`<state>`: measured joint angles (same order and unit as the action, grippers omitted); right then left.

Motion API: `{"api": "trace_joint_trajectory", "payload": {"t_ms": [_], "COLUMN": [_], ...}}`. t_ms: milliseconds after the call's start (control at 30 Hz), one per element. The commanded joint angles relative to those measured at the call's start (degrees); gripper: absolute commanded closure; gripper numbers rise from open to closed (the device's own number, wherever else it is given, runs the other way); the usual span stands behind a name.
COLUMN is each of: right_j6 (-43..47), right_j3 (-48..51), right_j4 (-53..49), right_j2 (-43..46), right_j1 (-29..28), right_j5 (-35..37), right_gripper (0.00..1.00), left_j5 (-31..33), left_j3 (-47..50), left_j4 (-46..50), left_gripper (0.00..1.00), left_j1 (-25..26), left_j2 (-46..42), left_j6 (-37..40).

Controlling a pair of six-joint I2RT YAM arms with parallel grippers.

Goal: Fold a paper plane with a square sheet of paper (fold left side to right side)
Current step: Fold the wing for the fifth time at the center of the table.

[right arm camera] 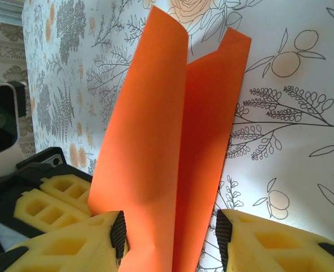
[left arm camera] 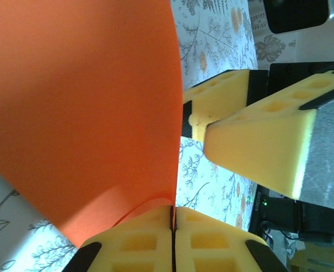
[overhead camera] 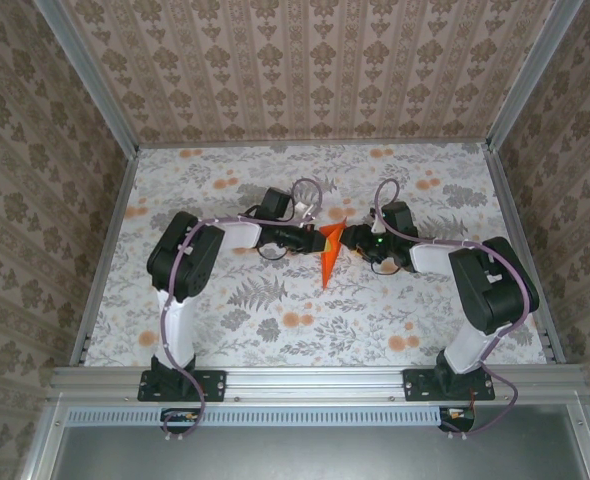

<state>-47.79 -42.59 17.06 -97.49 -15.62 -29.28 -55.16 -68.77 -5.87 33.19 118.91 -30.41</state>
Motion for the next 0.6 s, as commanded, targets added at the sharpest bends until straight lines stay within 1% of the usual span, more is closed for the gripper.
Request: {"api": "trace_joint_trajectory", "payload": {"t_ms": [0,233,567], "right_j6": [-0.1,0.15,0.4], "right_j3": [0.02,-1.85,-6.54], "right_j4": [1.33,-1.03,-5.97], "right_j2": [-0.87,-2.11,-5.5], "right_j1": [0.04,-1.01,-2.9], "right_j5": [-1.87,-0.26,2.37], "right_gripper": [0.53,0.52,0.56], "left_j5": [-3.02,-3.81,-3.54], "left_j3": [0.32,0.0,-0.04], "left_j4": [-0.75,-0.77,-0.72], "left_gripper": [0.92,0.92,0.92], "left_j1": [-0.88,-1.11,-1.29], "left_j2": [1.54,2.37,2.55], "left_j6": [0.09,0.17,0.08]}}
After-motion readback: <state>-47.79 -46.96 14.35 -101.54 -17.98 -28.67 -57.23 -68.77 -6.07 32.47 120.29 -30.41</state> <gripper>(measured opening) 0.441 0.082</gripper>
